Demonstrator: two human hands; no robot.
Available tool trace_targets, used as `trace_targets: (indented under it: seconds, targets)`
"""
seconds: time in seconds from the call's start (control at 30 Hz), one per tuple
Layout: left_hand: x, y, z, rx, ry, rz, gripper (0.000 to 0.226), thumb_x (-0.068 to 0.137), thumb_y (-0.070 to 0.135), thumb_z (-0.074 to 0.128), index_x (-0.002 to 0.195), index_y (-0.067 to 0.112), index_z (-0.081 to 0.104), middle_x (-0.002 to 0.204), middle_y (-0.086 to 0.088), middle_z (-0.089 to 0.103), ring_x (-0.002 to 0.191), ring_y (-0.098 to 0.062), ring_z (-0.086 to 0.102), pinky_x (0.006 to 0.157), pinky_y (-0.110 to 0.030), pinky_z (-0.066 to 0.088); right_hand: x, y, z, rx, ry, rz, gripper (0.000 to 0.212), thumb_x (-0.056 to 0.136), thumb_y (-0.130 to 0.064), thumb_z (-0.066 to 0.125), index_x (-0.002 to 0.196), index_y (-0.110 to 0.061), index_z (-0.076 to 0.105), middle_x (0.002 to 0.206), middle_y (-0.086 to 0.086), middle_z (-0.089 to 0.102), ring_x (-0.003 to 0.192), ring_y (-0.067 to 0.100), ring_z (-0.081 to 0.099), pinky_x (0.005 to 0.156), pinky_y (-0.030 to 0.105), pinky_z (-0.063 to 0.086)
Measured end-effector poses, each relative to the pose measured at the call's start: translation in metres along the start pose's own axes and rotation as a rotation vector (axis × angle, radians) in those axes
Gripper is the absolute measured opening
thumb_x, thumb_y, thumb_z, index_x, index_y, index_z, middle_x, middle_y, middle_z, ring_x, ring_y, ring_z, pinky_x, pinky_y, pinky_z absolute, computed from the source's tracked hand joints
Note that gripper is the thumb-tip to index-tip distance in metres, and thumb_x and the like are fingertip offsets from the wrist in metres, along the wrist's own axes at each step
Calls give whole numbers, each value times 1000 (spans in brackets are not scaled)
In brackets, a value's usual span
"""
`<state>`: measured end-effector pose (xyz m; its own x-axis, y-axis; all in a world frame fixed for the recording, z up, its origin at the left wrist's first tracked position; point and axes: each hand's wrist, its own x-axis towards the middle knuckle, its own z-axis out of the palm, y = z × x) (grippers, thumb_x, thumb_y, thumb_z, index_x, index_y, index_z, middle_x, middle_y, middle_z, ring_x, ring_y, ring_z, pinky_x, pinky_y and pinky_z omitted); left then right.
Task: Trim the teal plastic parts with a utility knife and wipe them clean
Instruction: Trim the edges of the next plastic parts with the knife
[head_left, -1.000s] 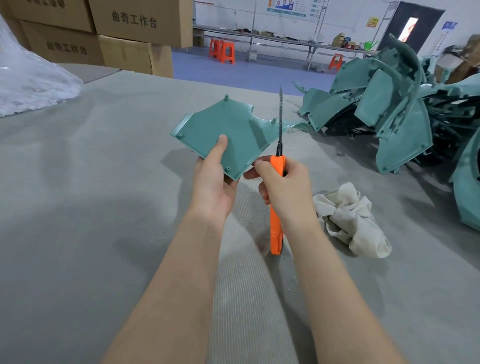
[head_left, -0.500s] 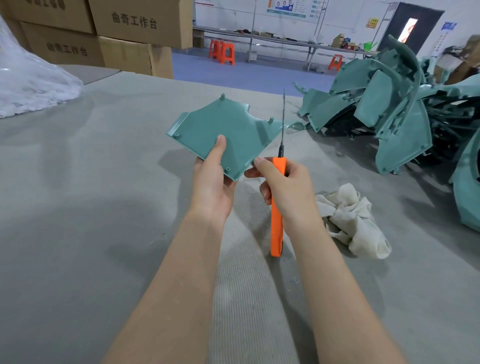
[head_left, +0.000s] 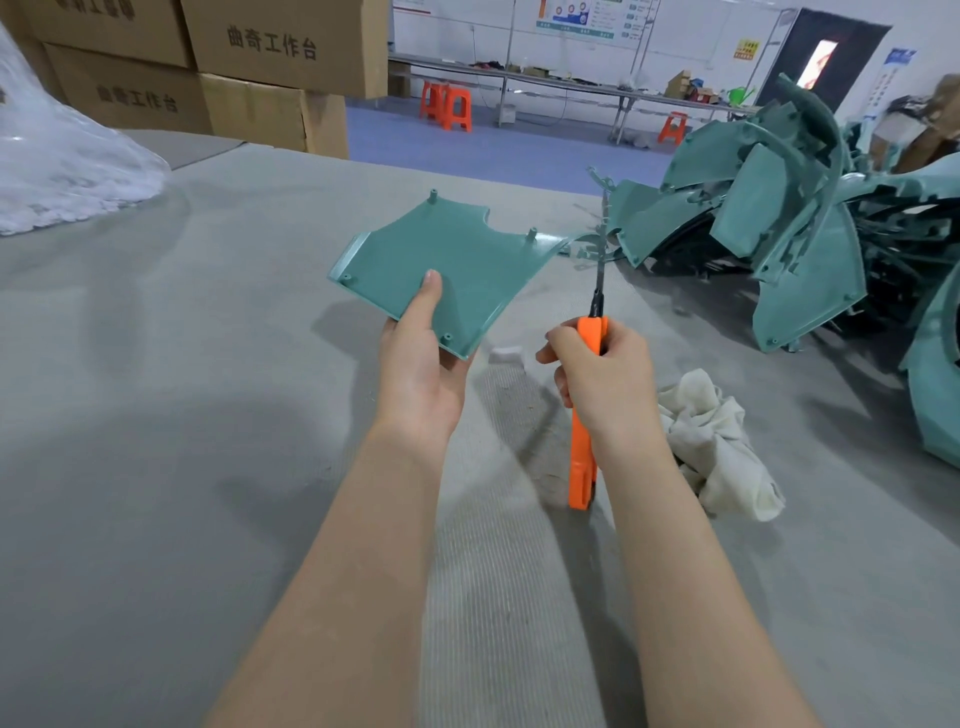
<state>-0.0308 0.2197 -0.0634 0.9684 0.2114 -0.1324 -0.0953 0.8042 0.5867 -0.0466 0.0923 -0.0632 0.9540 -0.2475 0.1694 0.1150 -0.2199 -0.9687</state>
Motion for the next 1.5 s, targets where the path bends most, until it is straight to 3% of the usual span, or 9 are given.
trace_targets:
  seconds: [0.13, 0.27, 0.47, 0.63, 0.87, 1.03, 1.13, 1.27, 1.5]
  targets:
    - [-1, 1, 0, -34, 2, -4, 19, 95, 21, 59, 113, 19, 61, 97, 3, 72, 76, -8, 71, 63, -22, 56, 0, 0, -2, -25, -8, -27, 14, 82, -11, 57, 69, -8, 61, 62, -3, 66, 54, 16, 44, 60, 34, 38]
    - [-2, 0, 2, -10, -10, 10, 24, 95, 21, 58, 119, 17, 60, 102, 1, 72, 80, -9, 70, 65, -23, 55, -5, -3, 3, 17, -76, -35, 16, 85, -12, 60, 70, -18, 62, 66, -6, 69, 49, 11, 43, 54, 28, 37]
    - [-5, -2, 5, 62, -27, 32, 34, 96, 22, 56, 128, 12, 56, 113, -4, 69, 87, -13, 68, 69, -25, 56, -9, -6, 10, 59, -127, -72, 20, 90, -23, 65, 72, -17, 62, 64, -5, 68, 46, 8, 45, 51, 26, 39]
    - [-6, -3, 5, 115, -58, 52, 35, 97, 21, 54, 131, 11, 54, 121, -8, 66, 97, -19, 65, 75, -29, 53, -12, -7, 11, 100, -143, -71, 18, 91, -18, 63, 73, -16, 63, 67, 1, 69, 44, 8, 44, 45, 20, 39]
    - [-5, -3, 4, 86, -60, 42, 33, 95, 18, 57, 128, 12, 57, 115, -4, 69, 95, -16, 67, 76, -27, 55, -2, -2, 2, -9, 5, -39, 12, 85, -13, 59, 74, -11, 60, 71, 3, 71, 53, 15, 44, 57, 31, 37]
    - [-2, -1, 4, -2, -43, 8, 32, 95, 17, 58, 126, 12, 57, 107, -2, 70, 89, -13, 68, 70, -24, 56, 5, 6, -9, -243, 118, -143, 35, 87, -32, 61, 88, 3, 59, 86, 17, 69, 71, 31, 54, 60, 28, 40]
    - [-3, 0, 4, -43, -18, -15, 30, 94, 16, 60, 123, 13, 58, 95, 1, 72, 76, -9, 70, 60, -20, 54, 4, 8, -8, -249, 106, -195, 42, 88, -45, 61, 73, -7, 51, 71, 8, 64, 69, 26, 56, 58, 29, 38]
    - [-4, 1, 3, -61, 9, -26, 22, 92, 15, 62, 113, 15, 60, 86, 3, 72, 69, -7, 70, 55, -18, 53, 2, 9, -4, -278, 110, -256, 45, 91, -51, 56, 62, -23, 35, 49, -18, 43, 49, 4, 39, 50, 16, 32]
    - [-6, 2, 4, -65, 19, -30, 12, 91, 14, 63, 102, 15, 62, 75, 5, 73, 63, -6, 69, 52, -17, 51, 3, 13, -2, -302, 102, -316, 45, 92, -44, 57, 59, -25, 32, 47, -18, 42, 47, 6, 37, 47, 17, 30]
